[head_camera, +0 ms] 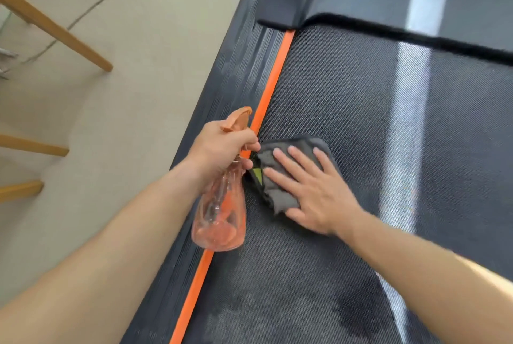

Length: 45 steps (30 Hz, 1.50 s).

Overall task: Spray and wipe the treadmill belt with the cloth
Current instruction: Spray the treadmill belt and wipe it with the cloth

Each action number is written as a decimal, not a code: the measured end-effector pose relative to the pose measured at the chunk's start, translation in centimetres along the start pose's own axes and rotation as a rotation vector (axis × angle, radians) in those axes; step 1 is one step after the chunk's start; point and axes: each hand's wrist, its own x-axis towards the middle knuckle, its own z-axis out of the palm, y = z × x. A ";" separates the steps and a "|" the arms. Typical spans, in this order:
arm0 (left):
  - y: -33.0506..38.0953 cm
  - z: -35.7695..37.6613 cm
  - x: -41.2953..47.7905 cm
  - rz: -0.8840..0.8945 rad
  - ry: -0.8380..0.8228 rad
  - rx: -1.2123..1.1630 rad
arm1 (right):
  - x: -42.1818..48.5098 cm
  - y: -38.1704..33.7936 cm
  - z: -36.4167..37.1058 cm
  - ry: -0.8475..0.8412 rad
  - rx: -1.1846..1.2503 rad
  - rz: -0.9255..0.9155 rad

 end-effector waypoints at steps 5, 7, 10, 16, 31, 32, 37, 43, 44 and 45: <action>-0.3 0.0 0.0 -0.032 -0.003 -0.044 | 8.1 7.6 -3.4 0.025 0.035 0.350; -0.4 -0.1 -0.2 -0.039 -0.014 -0.067 | 9.4 7.7 -3.7 0.061 0.064 0.472; -0.6 -0.1 -0.4 -0.036 -0.024 -0.043 | 5.9 2.9 -2.1 0.130 0.014 0.453; -1.2 0.8 -0.2 -0.049 -0.027 -0.015 | -1.5 0.2 0.4 0.010 -0.047 -0.027; -2.1 1.5 -0.6 -0.103 -0.145 -0.098 | -6.4 -4.3 2.9 0.045 -0.036 -0.148; -2.2 1.7 -0.6 -0.101 -0.145 -0.109 | -5.4 -2.9 2.6 0.055 -0.053 -0.134; -3.0 1.3 -0.5 -0.098 -0.172 -0.087 | 2.3 3.1 -0.4 0.164 0.033 0.492; -3.4 0.1 -0.7 -0.095 -0.187 -0.033 | -5.3 -5.7 2.4 0.097 -0.023 0.201; -3.4 0.2 -0.8 -0.097 -0.194 -0.025 | -6.8 -6.7 3.0 0.077 -0.029 0.077; -3.3 0.3 -0.9 -0.097 -0.205 -0.017 | -7.6 -6.7 3.2 0.075 -0.035 -0.019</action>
